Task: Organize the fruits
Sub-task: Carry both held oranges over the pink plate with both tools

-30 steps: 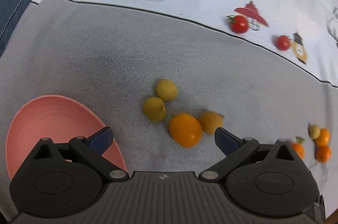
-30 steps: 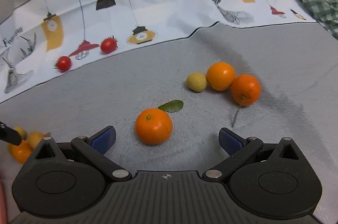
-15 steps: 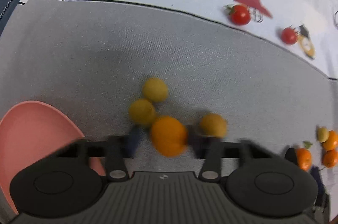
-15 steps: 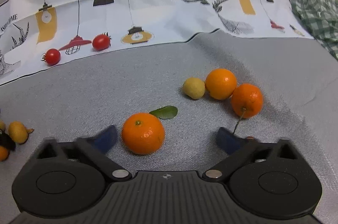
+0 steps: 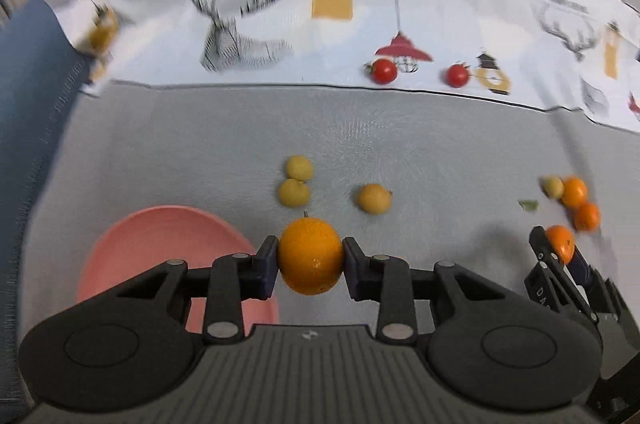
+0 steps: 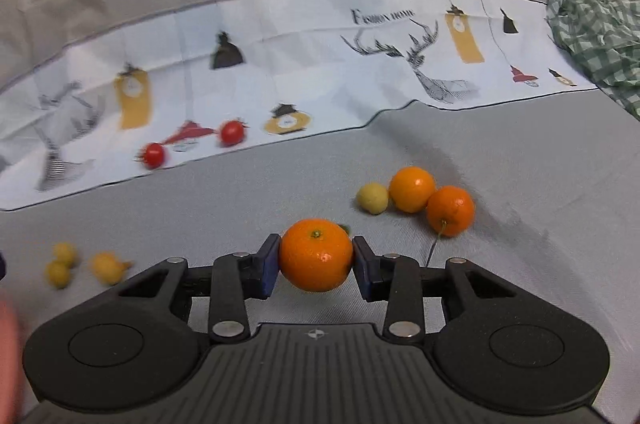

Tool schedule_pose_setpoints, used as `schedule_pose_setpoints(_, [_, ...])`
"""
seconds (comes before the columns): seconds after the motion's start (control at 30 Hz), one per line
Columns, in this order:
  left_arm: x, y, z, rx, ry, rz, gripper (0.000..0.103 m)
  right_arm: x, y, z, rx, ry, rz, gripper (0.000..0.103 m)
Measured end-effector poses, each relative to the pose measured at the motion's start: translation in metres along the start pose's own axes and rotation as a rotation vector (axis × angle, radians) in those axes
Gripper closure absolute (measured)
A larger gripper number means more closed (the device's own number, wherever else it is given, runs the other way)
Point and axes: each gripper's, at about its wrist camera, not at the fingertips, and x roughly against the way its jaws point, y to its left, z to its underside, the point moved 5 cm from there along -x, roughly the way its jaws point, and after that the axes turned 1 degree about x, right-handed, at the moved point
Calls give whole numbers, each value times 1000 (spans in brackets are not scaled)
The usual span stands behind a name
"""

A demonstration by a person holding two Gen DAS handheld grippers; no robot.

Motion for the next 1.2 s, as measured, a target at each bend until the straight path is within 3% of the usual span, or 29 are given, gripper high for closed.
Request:
schedule_pose_setpoints(0.2, [66,22,36,-38,-66,-16,65,91,20,13,15,1,-107,63])
schedule_pose_setpoints(0.6, [178,110,122,53,-154,-11,66,239,77,30,108,19,-338,63])
schedule_pose_setpoints(0.83, [211,162,187,177,-137,-3,65,307,118,39,208,-19,-471,63])
schedule_pose_setpoints(1.03, [223,195,221,243,-151,-22,66,351,128,50,323,-102,-500,63])
schedule_pose_setpoints(1.2, [219,203,232,239,-153,-33,65,362,128,53,355,-109,-494,63])
